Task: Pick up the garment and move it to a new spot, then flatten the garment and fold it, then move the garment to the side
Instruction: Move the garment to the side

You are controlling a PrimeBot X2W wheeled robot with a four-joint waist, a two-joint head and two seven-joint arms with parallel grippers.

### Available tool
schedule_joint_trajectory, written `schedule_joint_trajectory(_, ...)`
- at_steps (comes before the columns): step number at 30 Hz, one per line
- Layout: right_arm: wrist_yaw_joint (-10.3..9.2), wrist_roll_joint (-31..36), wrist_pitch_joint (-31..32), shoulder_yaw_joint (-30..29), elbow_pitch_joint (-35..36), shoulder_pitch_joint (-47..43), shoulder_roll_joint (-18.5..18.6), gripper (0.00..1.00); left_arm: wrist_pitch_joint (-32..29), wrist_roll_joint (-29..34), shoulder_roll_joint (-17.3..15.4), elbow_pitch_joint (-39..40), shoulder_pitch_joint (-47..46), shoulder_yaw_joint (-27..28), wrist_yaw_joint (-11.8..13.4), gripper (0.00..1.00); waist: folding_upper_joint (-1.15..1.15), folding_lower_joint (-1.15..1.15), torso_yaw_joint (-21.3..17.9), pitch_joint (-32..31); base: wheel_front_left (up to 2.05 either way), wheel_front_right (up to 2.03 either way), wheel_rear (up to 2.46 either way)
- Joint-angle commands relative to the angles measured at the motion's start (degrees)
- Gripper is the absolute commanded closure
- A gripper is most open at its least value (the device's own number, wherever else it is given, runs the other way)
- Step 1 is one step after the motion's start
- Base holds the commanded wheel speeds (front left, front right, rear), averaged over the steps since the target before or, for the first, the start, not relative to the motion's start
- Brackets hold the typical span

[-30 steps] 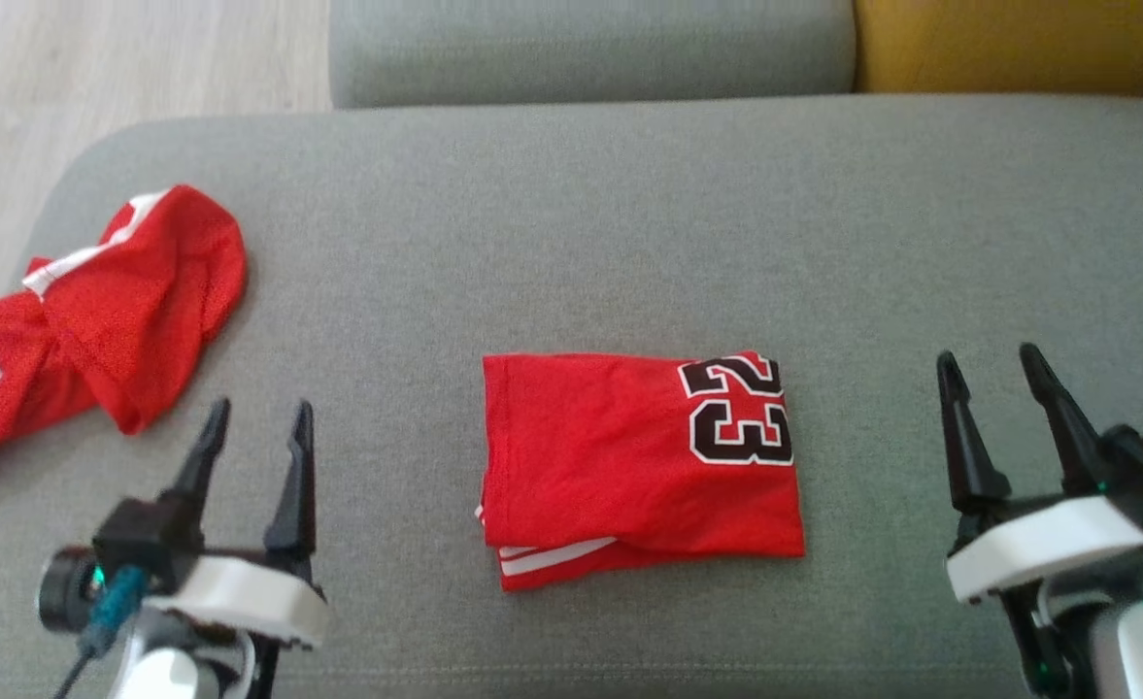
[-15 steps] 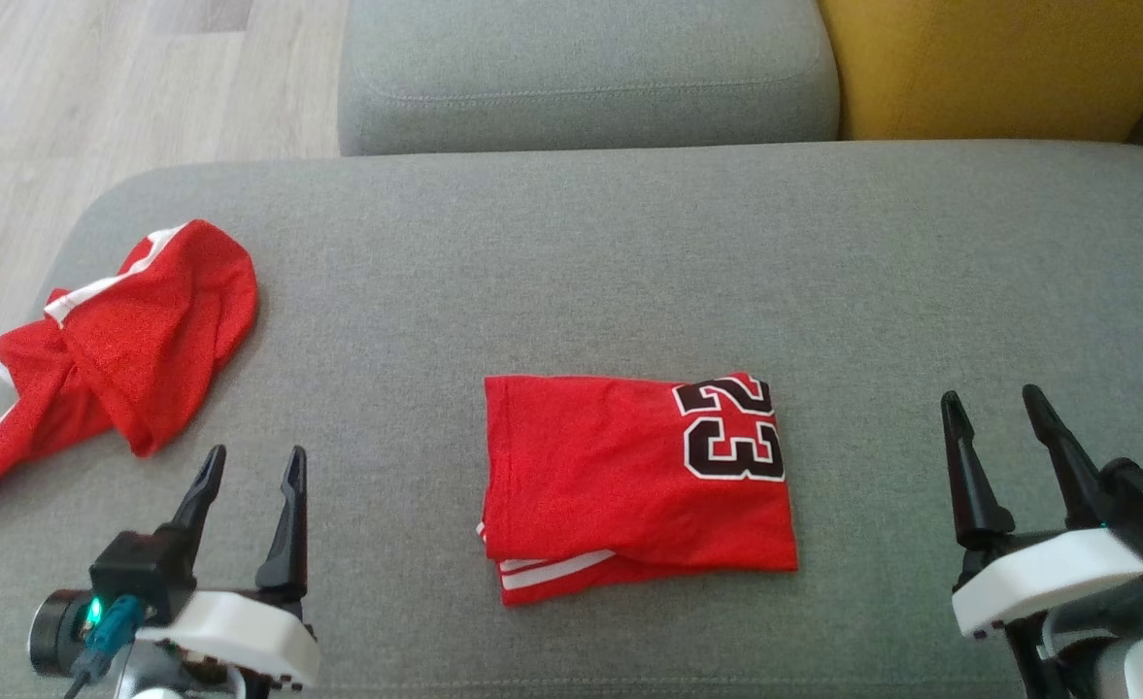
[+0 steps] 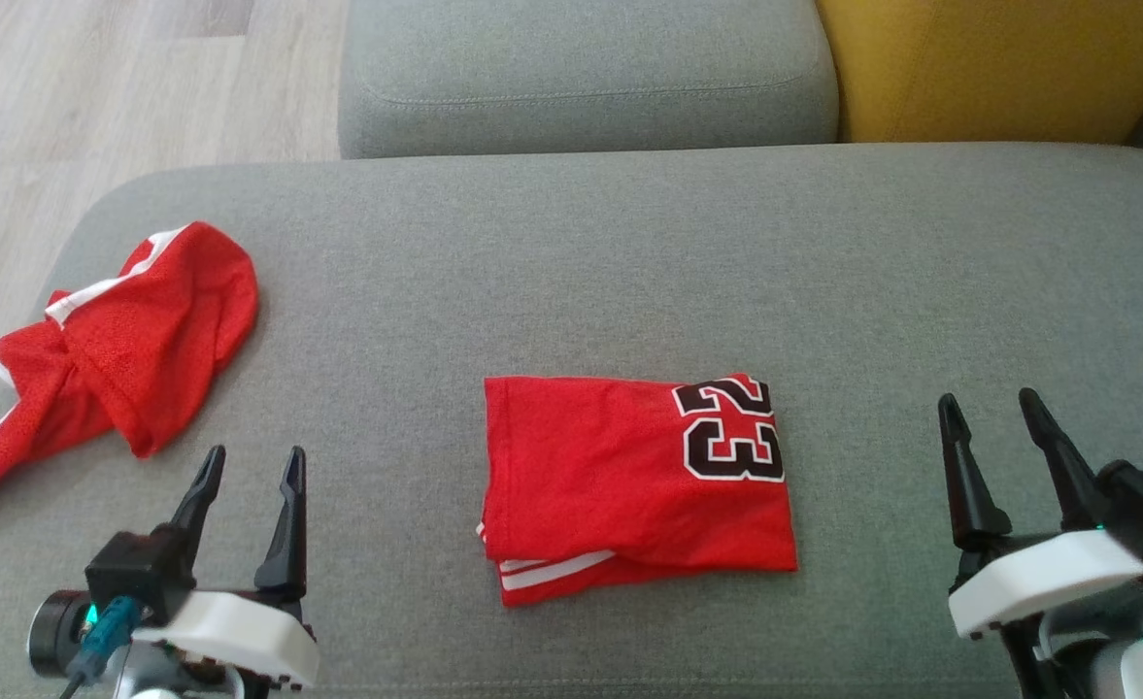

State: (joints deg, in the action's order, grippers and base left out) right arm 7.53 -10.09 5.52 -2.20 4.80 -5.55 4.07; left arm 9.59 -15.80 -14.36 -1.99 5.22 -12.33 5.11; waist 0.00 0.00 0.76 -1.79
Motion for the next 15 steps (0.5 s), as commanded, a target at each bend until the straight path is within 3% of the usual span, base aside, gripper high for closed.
schedule_joint_trajectory(1,-0.04,-0.28,-0.55,1.03,1.93,1.70,0.32,0.00,0.03,-0.30,-1.12,2.22,-2.30,2.03,0.45,0.00,0.00,0.00,0.03,0.03,0.00,0.00,0.00)
schedule_joint_trajectory(15,-0.04,-0.66,-0.55,1.28,1.35,2.52,0.14,0.00,0.12,-0.55,-1.54,2.58,-3.36,1.58,0.69,0.00,0.00,0.00,1.01,0.87,0.00,0.00,0.00)
